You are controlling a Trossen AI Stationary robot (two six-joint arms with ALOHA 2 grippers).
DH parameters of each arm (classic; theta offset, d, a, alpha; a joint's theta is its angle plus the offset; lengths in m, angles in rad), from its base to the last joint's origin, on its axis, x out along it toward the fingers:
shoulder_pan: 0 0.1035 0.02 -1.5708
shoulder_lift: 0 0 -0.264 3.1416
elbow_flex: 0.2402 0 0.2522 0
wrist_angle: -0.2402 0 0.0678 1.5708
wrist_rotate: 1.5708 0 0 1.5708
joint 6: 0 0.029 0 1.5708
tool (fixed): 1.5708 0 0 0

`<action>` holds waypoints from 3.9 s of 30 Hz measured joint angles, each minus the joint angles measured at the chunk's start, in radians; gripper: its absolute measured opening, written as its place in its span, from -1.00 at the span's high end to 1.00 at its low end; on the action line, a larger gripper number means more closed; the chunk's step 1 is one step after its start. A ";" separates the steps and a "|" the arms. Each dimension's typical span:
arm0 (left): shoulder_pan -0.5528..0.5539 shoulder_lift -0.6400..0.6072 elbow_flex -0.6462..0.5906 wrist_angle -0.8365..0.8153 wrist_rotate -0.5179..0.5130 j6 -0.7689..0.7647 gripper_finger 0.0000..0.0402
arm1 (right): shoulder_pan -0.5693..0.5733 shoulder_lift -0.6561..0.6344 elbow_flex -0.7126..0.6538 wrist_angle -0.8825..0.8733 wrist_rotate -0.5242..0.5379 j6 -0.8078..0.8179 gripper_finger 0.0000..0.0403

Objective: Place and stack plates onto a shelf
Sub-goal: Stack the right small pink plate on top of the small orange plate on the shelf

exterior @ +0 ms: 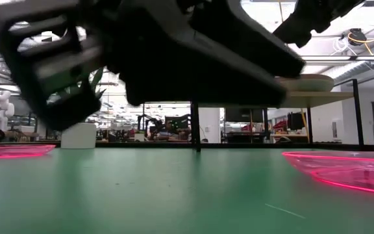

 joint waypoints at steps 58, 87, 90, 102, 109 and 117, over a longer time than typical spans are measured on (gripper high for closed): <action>0.096 0.049 0.027 -0.070 0.046 0.408 0.16 | 0.040 0.000 -0.034 0.050 0.006 0.024 0.50; 0.097 0.050 0.027 -0.093 0.028 0.284 0.16 | 0.582 0.553 0.435 -0.233 0.051 0.393 0.93; 0.096 0.050 0.027 -0.093 0.021 0.284 0.16 | 0.639 0.650 0.491 -0.293 0.009 0.481 0.93; 0.096 0.050 0.026 -0.086 0.019 0.281 0.16 | 0.747 0.897 0.573 -0.382 -0.133 0.606 0.93; 0.097 0.050 0.026 -0.085 0.019 0.284 0.16 | 0.750 0.959 0.573 -0.413 -0.158 0.570 0.99; 0.097 0.051 0.026 -0.084 0.019 0.287 0.16 | 0.740 0.984 0.573 -0.424 -0.158 0.573 1.00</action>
